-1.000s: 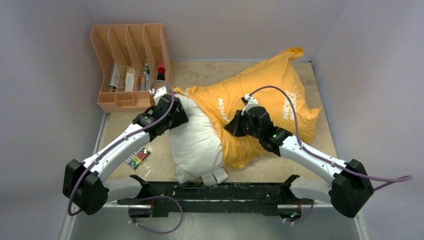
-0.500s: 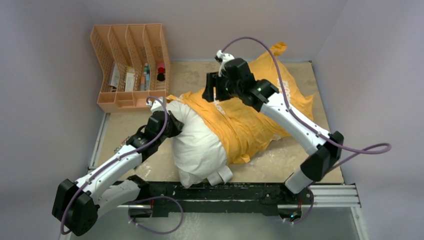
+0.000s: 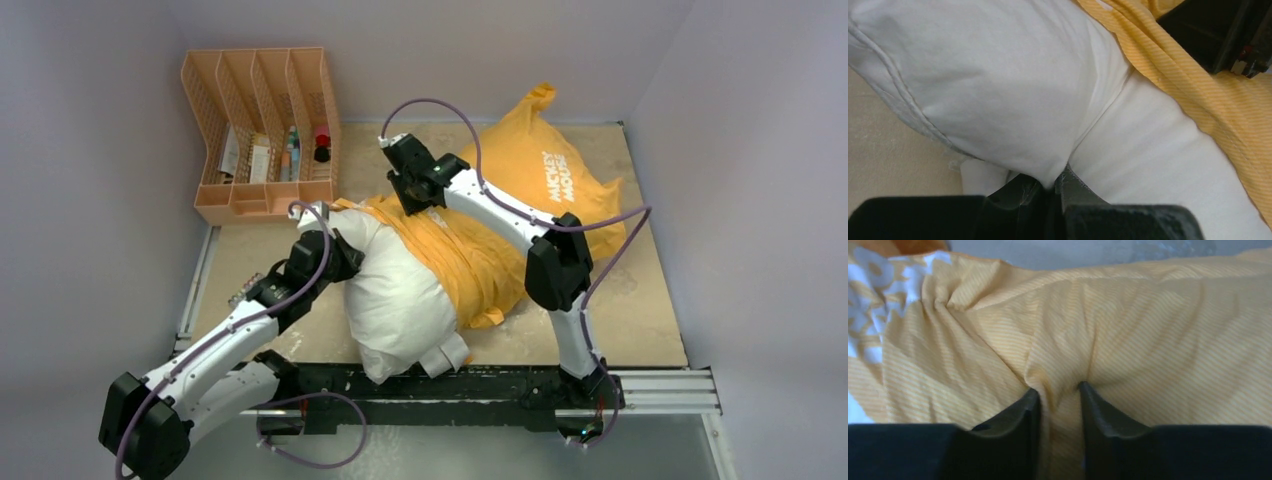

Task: Remove the pillowcase from the pillow
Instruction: Remove the pillow from the pillowcase.

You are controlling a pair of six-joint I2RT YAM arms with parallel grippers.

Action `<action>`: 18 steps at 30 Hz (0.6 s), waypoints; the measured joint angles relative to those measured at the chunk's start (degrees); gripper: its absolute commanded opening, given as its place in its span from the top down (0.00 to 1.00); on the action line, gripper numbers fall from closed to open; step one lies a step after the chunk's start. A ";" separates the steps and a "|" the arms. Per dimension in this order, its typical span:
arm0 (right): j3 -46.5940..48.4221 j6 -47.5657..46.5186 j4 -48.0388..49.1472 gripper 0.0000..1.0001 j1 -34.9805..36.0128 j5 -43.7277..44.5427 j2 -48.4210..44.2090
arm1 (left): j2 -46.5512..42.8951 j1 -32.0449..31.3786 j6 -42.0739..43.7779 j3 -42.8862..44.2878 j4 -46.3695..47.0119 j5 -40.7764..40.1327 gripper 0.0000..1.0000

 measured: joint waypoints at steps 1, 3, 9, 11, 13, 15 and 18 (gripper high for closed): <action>-1.68 -0.72 1.01 0.93 0.44 2.84 -0.55 | 0.59 -0.02 -0.15 0.04 -0.20 -0.35 1.00; -5.16 -1.79 3.69 0.99 0.94 6.19 -2.71 | 1.29 -0.26 -0.83 0.09 -0.37 -0.94 1.00; -10.21 0.07 5.31 1.00 -3.74 6.75 -9.84 | 1.46 -0.81 -5.22 0.72 -0.37 -2.49 1.00; -11.56 1.25 5.14 1.00 -7.78 5.60 -11.82 | 0.98 -0.90 -7.23 0.70 -0.42 -3.15 1.00; -13.25 2.75 4.15 1.00 -12.33 3.19 -13.81 | -0.09 -1.07 -8.81 0.70 -0.31 -3.45 1.00; -13.81 3.85 2.51 1.00 -15.19 0.85 -14.99 | -1.66 -1.29 -10.03 0.66 -0.37 -3.50 1.00; -13.81 4.55 0.85 0.96 -16.48 -2.45 -16.06 | -3.08 -1.44 -10.91 0.55 -1.46 -3.50 1.00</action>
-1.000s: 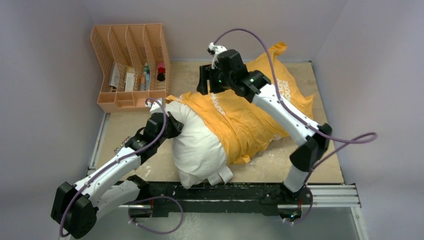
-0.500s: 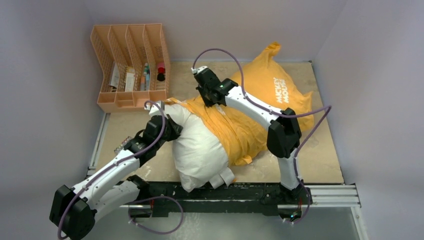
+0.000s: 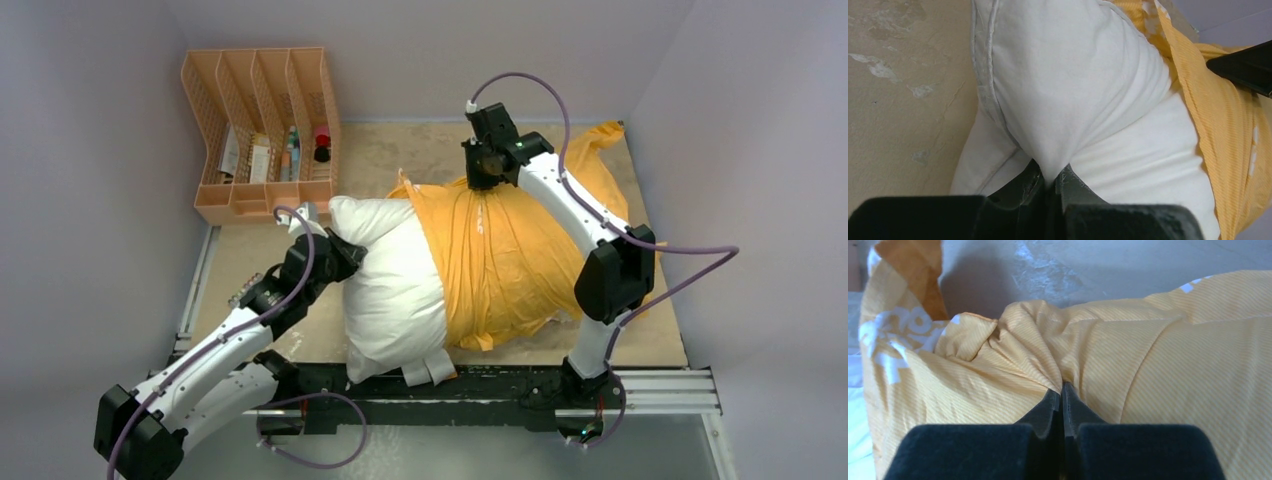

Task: Remove the pillowcase from the pillow
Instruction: Remove the pillow from the pillowcase.

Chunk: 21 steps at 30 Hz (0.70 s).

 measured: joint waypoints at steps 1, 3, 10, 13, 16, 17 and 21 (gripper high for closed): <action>0.09 0.04 -0.17 0.86 -0.02 -0.96 -0.22 | -0.07 0.00 -0.11 0.00 -0.46 -0.04 1.00; 0.57 0.13 -0.55 0.63 -0.07 -2.60 -0.44 | 0.09 0.00 -0.13 0.00 -1.03 -0.20 1.00; 2.95 0.55 -1.03 0.31 -1.92 -10.21 -3.23 | 3.34 0.07 0.63 2.80 -5.62 -2.84 1.00; 3.06 0.57 -0.44 0.28 0.83 -10.14 -4.85 | 6.19 0.26 1.92 5.05 -7.13 -3.76 1.00; 3.87 0.52 0.09 0.32 6.95 -9.53 -3.85 | 6.67 0.37 2.16 5.46 -7.26 -3.78 1.00; 3.93 0.52 0.22 0.34 9.18 -8.11 -2.73 | 6.60 0.37 2.16 5.46 -7.32 -3.74 1.00; 3.82 0.42 -1.05 0.70 13.55 -0.92 3.50 | 6.58 0.37 2.16 5.46 -7.52 -3.67 1.00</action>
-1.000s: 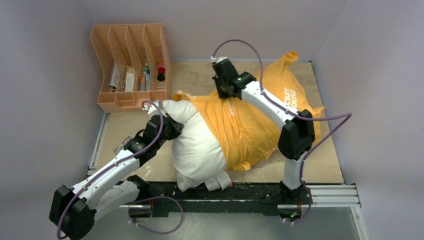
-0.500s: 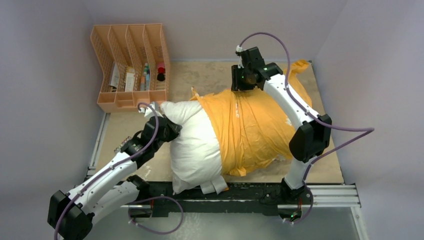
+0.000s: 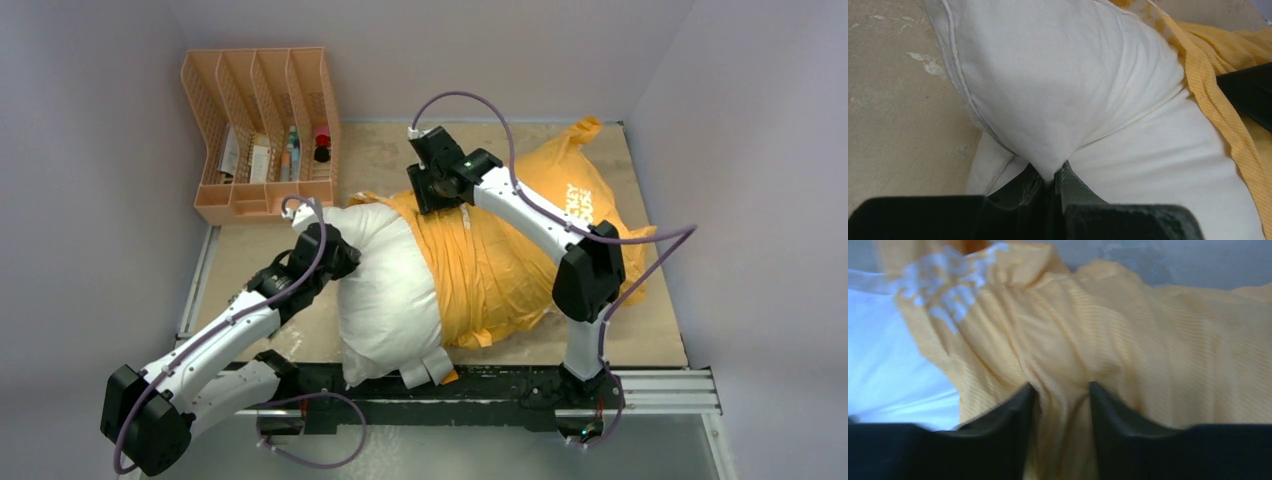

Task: Remove the pillowcase from the pillow
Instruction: Remove the pillow from the pillowcase.

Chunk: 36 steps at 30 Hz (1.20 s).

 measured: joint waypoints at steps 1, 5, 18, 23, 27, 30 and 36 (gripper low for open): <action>-0.24 -0.20 0.15 0.80 -0.02 1.62 1.11 | -0.02 0.02 0.02 0.02 -0.22 -0.07 1.00; -1.42 -0.61 2.10 1.00 -1.84 5.99 1.66 | -0.13 0.02 -0.07 0.94 -1.07 -0.70 1.00; -1.44 -0.17 0.11 1.00 -15.39 -5.11 -2.03 | -3.48 1.66 -2.05 3.85 -4.61 -0.55 1.00; -0.24 0.57 -0.85 0.46 -15.85 -10.91 -2.73 | -3.37 3.41 -1.09 5.07 -7.30 -0.42 1.00; -6.78 0.33 2.27 0.34 -17.55 -14.60 -11.85 | -1.18 4.55 1.88 6.95 -10.67 -1.49 1.00; -14.27 1.33 4.61 0.33 -17.07 -14.88 -22.91 | 2.95 5.70 4.15 9.27 -12.39 -2.69 1.00; -30.64 7.39 7.19 0.32 -1.38 -12.31 -41.05 | 13.38 10.69 8.79 17.09 -12.35 0.70 1.00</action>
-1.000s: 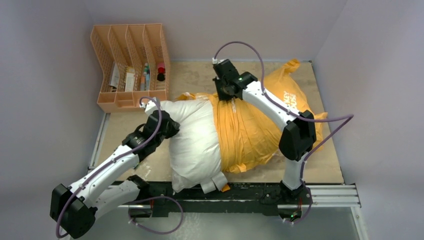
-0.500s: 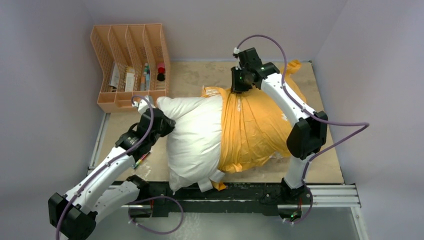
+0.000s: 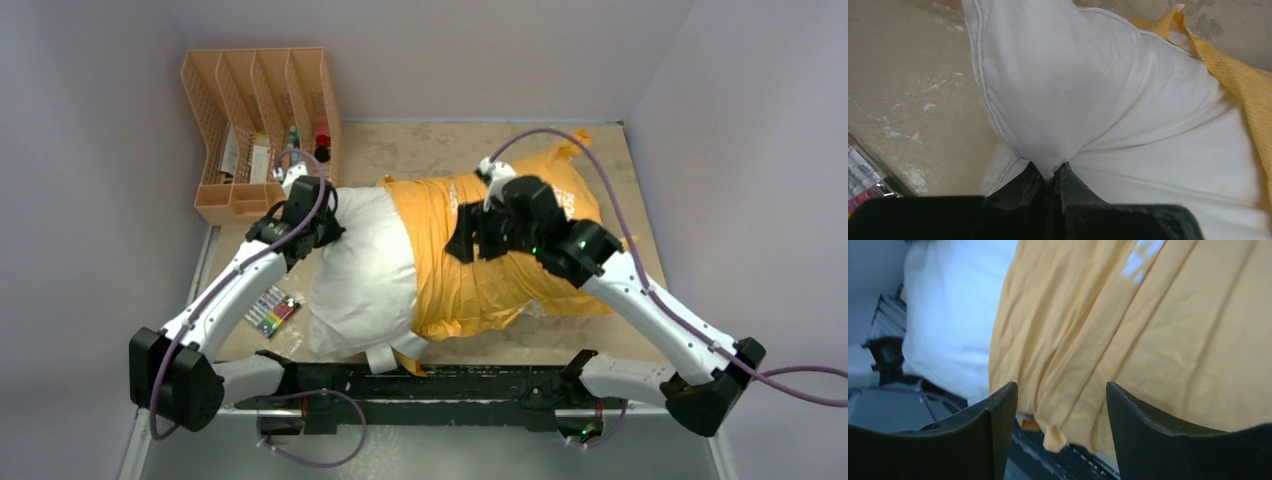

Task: Remove the pillowcase from the pillow
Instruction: Remove the pillow from the pillowcase.

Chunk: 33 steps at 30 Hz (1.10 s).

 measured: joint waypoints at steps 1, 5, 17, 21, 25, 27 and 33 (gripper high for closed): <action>-2.16 0.92 -0.13 0.32 2.49 0.44 -1.27 | 1.11 0.81 0.63 1.03 0.17 0.70 1.00; -10.56 5.40 -0.26 0.29 11.26 3.67 -2.54 | 4.81 2.82 3.19 5.03 0.50 3.39 0.63; -10.40 16.50 -0.72 0.92 15.91 18.53 12.00 | -7.87 3.63 5.49 2.86 -5.84 4.17 0.31; -9.46 16.24 2.99 0.91 15.89 19.37 12.13 | -16.04 3.63 5.25 2.60 -13.07 2.36 0.30; -8.59 16.13 6.91 0.90 15.87 19.47 13.22 | -21.03 3.63 4.48 2.51 -18.27 4.33 0.28; -8.55 15.98 7.65 0.89 15.85 19.45 13.77 | -22.40 3.63 4.00 1.64 -18.58 8.00 0.28; -8.55 15.15 8.11 0.73 15.37 18.53 14.01 | -26.12 3.63 1.79 -4.87 -17.22 19.43 0.23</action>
